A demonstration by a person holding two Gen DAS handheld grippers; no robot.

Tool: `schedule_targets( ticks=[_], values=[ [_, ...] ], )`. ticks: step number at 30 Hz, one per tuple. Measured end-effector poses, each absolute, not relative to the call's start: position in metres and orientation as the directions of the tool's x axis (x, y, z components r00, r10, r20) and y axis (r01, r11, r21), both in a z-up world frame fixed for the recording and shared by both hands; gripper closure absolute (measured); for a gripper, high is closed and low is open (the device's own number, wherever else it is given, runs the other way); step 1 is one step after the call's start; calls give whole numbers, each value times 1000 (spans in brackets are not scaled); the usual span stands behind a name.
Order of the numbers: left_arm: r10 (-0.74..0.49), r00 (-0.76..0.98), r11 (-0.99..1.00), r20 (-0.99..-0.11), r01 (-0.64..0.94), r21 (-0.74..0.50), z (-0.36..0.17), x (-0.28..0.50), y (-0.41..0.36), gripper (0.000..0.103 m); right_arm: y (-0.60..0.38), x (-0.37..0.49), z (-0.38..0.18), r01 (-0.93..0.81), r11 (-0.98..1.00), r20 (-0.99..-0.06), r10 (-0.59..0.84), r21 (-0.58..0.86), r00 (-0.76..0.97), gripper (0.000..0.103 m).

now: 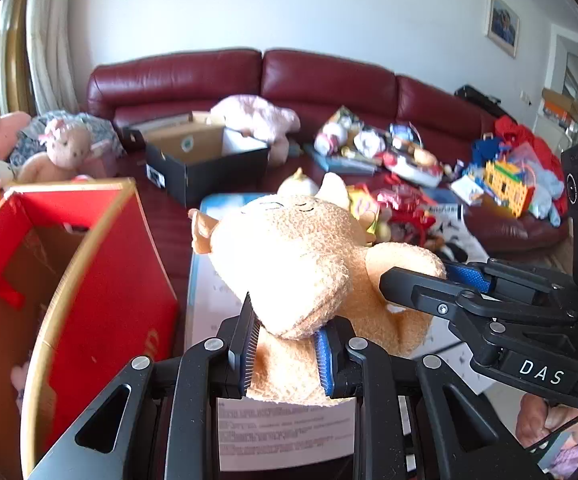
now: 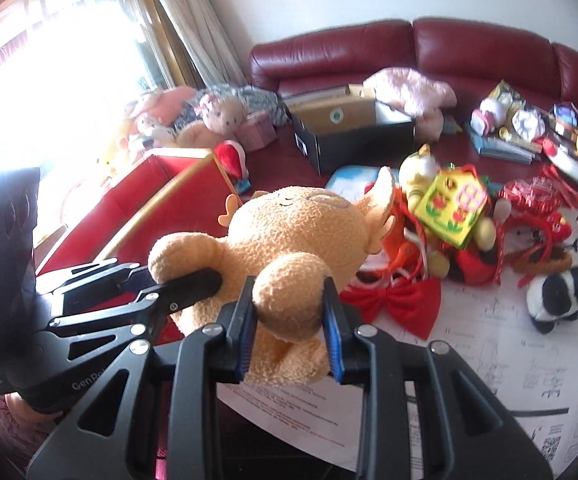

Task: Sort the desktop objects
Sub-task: 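Lift the orange cat plush with both tools and carry it over the red box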

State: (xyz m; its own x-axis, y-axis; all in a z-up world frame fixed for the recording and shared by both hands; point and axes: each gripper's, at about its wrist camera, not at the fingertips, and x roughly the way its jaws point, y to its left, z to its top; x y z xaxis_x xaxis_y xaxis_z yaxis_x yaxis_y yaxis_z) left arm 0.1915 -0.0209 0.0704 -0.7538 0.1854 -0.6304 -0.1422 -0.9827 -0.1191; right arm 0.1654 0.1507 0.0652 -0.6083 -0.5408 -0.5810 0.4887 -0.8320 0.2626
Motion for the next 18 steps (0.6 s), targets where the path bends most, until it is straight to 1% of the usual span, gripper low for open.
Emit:
schedule_targets(
  ticks=[5, 11, 15, 18],
  values=[
    [155, -830, -985, -536, -91, -144, 110, 204, -49, 78, 134, 171, 107, 542, -810, -507, -571, 224, -645, 73],
    [53, -890, -988, -453, 19, -153, 146, 224, -103, 78, 87, 176, 147, 633, -755, -448, -632, 173, -632, 73],
    [-38, -904, -980, -426, 117, -161, 158, 237, -149, 78, 36, 179, 167, 711, -689, -426, -689, 137, -586, 73],
    [-108, -895, -966, -433, 198, -168, 158, 241, -184, 78, -4, 181, 173, 760, -641, -433, -719, 111, -543, 73]
  ],
)
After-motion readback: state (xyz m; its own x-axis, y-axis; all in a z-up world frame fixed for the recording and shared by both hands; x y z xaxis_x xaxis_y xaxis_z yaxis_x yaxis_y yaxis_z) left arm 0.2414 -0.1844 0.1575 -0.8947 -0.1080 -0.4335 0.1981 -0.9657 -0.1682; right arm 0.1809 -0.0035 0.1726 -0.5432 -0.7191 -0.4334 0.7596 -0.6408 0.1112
